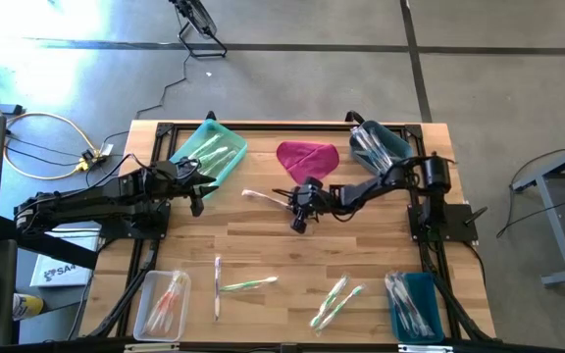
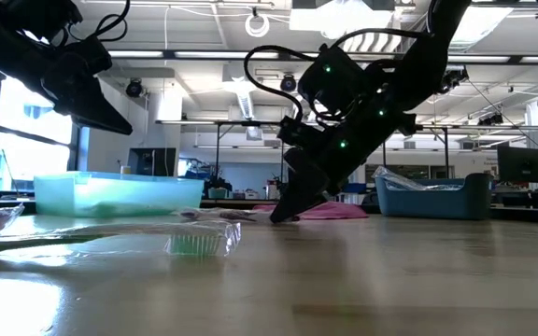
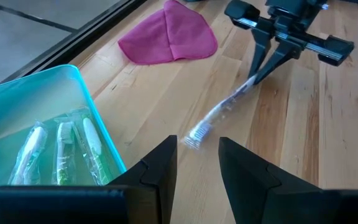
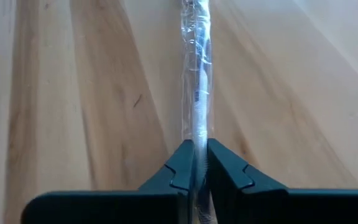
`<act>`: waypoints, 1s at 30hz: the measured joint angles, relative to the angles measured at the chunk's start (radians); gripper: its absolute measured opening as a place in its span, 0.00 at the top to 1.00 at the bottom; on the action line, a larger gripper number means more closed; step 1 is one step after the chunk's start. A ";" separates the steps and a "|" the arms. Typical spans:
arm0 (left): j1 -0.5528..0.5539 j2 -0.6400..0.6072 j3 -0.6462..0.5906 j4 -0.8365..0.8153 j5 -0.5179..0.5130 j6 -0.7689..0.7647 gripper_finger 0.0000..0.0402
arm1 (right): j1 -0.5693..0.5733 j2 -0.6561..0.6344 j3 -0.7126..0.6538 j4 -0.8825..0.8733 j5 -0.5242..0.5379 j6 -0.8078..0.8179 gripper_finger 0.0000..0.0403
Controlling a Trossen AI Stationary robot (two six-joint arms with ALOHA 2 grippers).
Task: Pick & Place Toothbrushes
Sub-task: Put the purple toothbrush to the dark blue bin bin
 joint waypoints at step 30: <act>0.000 0.000 0.000 0.000 0.001 -0.218 0.71 | 0.155 -0.579 -0.002 -0.690 0.065 0.102 0.96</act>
